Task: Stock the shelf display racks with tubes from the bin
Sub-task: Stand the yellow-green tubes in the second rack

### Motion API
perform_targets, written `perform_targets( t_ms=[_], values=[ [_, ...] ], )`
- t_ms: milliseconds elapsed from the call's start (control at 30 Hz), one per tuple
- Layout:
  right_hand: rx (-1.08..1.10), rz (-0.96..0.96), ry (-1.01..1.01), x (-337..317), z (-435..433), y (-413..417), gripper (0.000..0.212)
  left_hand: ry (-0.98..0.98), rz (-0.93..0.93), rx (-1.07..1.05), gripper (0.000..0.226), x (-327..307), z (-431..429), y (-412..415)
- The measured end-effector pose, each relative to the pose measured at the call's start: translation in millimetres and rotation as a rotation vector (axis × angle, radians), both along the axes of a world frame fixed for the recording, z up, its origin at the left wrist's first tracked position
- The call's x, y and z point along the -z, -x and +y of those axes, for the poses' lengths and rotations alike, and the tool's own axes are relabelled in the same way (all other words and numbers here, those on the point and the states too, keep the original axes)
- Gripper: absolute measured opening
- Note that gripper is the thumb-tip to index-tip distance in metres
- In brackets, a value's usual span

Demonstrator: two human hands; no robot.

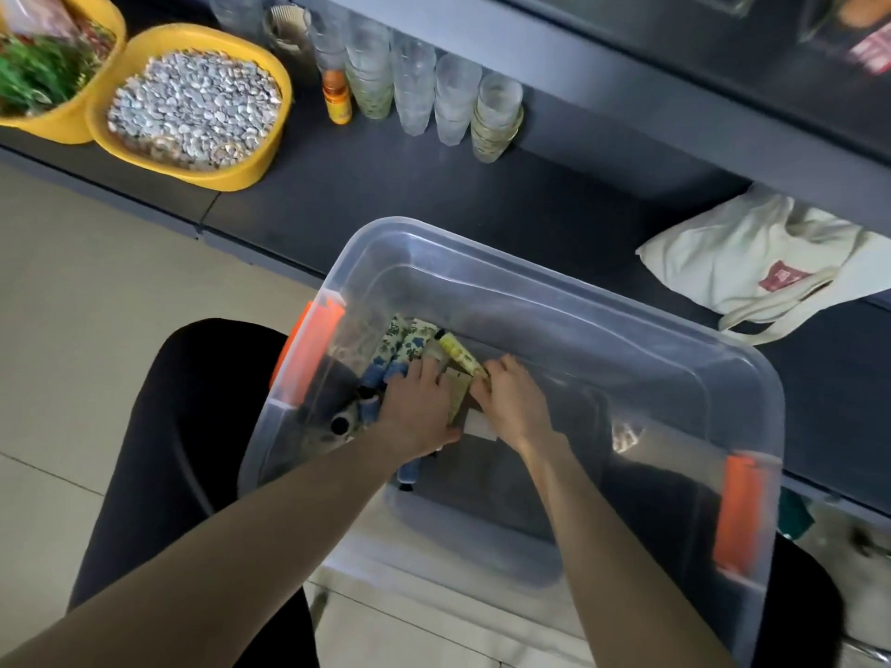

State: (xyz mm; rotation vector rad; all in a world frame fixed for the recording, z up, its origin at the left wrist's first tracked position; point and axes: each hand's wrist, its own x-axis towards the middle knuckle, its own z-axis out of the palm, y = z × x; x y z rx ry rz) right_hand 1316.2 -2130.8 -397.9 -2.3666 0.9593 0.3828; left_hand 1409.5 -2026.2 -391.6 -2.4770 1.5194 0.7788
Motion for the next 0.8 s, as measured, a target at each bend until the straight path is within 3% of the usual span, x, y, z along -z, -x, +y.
perform_targets(
  t_ms=[200,300,467,567,667,800],
  values=[
    [0.245,-0.133,-0.151,-27,-14,30,0.023,-0.080,0.195,-0.072,0.053,-20,-2,-8],
    [0.275,-0.172,-0.140,-55,-24,35,0.021,0.008,0.442,-0.303,0.027,-42,-2,-15],
    [0.313,-0.298,-0.190,-119,-38,30,0.021,0.145,0.644,-0.343,0.027,-106,-7,-37],
    [0.285,-0.374,-0.184,-169,-46,19,0.020,0.337,0.729,-0.353,0.019,-150,-12,-59],
    [0.186,-0.426,-0.083,-222,-55,4,0.024,0.615,0.695,-0.343,0.020,-194,-22,-79],
    [0.035,-0.455,0.064,-293,-67,-19,0.023,0.839,0.703,-0.244,0.016,-259,-37,-102]
  ],
)
